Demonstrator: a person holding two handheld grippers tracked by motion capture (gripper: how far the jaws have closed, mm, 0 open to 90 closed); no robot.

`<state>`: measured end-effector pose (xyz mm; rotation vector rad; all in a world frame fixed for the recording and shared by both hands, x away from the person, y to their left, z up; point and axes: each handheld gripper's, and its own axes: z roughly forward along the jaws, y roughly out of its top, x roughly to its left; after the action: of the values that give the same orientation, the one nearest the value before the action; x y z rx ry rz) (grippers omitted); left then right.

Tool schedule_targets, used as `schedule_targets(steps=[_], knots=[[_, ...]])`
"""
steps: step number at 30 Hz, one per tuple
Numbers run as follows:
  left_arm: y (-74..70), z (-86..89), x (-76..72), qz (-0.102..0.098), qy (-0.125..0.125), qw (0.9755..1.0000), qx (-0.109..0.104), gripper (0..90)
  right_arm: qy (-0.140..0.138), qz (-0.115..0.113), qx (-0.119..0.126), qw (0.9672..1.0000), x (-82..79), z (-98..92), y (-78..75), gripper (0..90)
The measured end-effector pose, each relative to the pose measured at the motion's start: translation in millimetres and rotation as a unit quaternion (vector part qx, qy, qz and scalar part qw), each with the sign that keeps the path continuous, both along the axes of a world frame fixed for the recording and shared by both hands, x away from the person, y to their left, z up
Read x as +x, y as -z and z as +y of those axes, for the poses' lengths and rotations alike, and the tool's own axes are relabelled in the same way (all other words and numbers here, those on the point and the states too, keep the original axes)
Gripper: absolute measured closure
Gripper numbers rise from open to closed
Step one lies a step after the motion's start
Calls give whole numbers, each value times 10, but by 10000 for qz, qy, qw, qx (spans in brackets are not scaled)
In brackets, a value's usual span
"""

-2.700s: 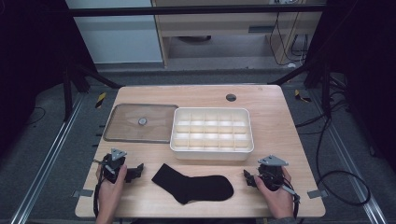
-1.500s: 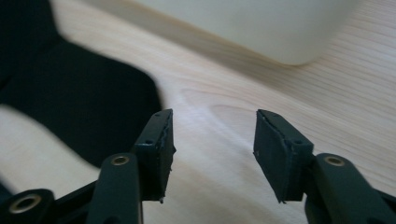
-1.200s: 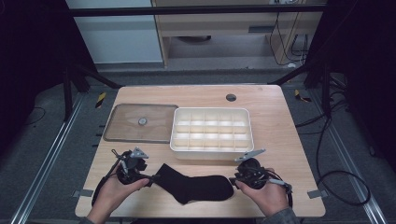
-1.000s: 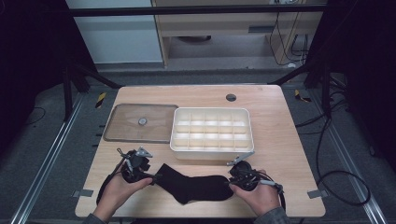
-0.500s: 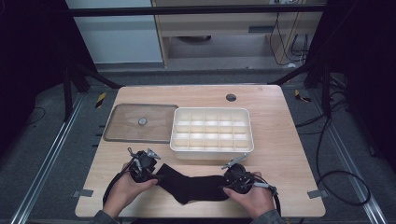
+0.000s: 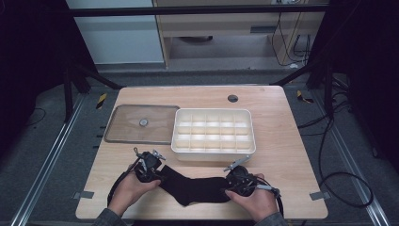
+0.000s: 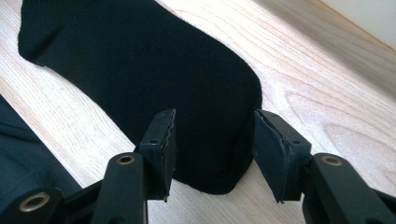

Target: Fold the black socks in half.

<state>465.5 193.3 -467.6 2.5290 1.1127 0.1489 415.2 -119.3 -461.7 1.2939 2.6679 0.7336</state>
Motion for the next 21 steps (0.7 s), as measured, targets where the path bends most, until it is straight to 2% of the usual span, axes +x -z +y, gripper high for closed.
schedule_targets(steps=[4,6,15,21], knots=[[-2,-24,-25,-9,92,10000,4,716,38,-17,15,10000,-19,-11,-24,497],[-2,-35,-31,-10,108,9999,14,736,33,-22,-11,10000,-30,-13,-28,493],[-5,-45,-40,0,134,9999,7,774,-30,31,-124,9999,-56,22,33,487],[-16,-36,-47,-9,132,9999,-56,779,-110,17,-215,9997,-71,38,39,579]])
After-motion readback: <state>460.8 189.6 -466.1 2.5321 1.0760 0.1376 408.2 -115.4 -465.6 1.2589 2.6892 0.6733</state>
